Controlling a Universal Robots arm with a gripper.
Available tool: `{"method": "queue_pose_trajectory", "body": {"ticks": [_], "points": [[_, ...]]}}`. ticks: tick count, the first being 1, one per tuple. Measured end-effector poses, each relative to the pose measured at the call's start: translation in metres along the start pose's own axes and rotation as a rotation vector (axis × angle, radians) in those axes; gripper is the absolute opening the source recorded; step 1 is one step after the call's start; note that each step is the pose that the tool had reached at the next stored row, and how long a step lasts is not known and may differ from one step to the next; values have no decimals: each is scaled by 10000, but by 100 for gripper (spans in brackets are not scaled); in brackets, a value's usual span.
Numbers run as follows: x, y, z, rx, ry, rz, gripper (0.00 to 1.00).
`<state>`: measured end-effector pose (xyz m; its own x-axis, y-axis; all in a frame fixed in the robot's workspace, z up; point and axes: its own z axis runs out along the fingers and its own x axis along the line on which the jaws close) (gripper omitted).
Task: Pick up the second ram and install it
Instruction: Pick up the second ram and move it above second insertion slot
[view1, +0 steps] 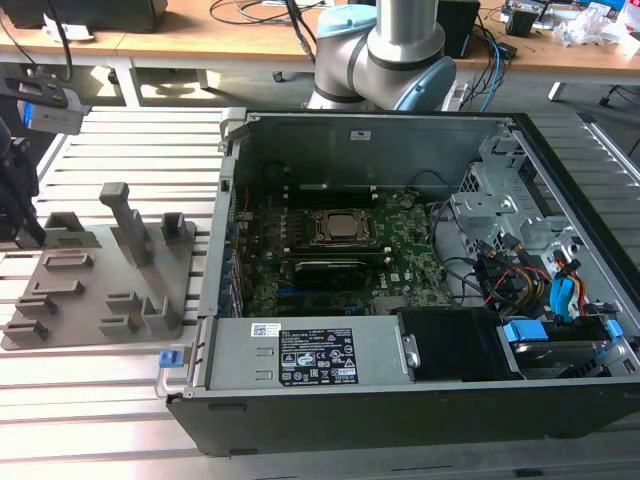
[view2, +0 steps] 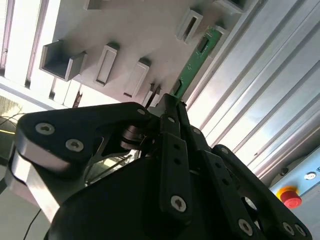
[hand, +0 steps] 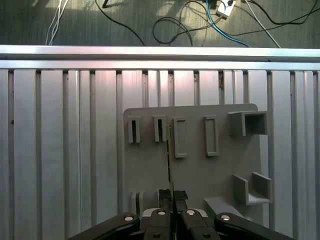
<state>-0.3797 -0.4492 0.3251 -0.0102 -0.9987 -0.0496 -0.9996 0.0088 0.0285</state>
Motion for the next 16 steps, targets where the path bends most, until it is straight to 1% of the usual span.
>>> {"method": "queue_pose_trajectory", "body": {"ticks": [3, 4, 6, 11, 16], "points": [[-3, 1, -56, 0, 0, 0, 14], [-5, 2, -94, 0, 0, 1, 14], [-7, 2, -138, 0, 0, -2, 14], [-12, 4, -235, 1, -1, -1, 14], [-24, 10, -477, 1, 0, -1, 14]]}}
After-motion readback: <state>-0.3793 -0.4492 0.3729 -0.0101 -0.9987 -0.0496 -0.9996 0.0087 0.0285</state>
